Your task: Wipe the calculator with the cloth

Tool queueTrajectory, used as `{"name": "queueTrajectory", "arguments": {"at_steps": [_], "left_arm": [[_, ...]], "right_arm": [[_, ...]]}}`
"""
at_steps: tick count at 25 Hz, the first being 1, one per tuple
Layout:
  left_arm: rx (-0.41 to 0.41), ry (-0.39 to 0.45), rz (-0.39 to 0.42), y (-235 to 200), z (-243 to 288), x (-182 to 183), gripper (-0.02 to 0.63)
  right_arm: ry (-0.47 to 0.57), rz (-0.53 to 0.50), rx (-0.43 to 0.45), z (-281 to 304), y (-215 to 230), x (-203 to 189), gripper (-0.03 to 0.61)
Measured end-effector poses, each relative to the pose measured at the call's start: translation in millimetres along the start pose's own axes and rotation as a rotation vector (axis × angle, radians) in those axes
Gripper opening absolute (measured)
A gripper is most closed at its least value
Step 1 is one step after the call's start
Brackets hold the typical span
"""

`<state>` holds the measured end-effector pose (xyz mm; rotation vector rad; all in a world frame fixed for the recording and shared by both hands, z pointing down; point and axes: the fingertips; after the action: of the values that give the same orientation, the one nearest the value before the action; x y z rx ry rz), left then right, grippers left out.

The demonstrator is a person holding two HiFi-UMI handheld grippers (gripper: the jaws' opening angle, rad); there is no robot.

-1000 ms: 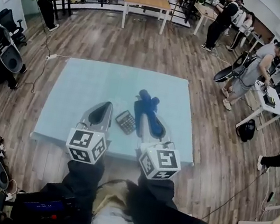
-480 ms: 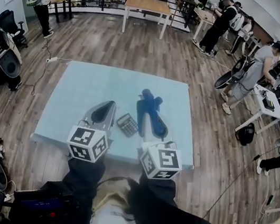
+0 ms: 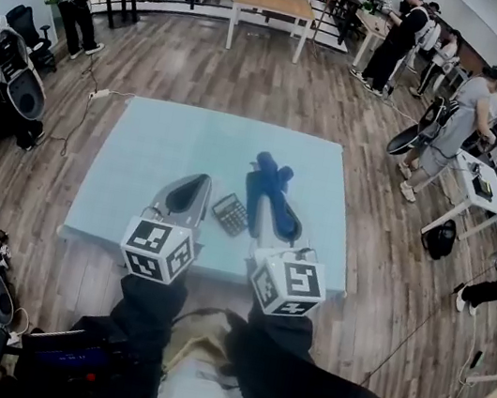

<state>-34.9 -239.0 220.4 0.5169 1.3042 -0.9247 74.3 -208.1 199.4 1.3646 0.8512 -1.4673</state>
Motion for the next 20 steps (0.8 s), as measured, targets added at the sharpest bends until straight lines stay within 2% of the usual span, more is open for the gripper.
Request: {"name": "queueTrajectory", "arguments": {"at_steps": [20], "left_arm": [[0.014,-0.020,-0.022,-3.8,4.1,-4.8,-0.002]], "right_arm": [[-0.008,-0.001,0.008,3.2,0.7,-0.5,0.060]]}}
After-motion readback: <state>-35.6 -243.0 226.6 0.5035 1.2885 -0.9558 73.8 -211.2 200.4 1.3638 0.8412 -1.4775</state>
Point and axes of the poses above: the fingertips, and each gripper's own axes: z forward along the fingers, y to its right, x out of its top, and after that the axes turned 15 degrees about -y, right-handed
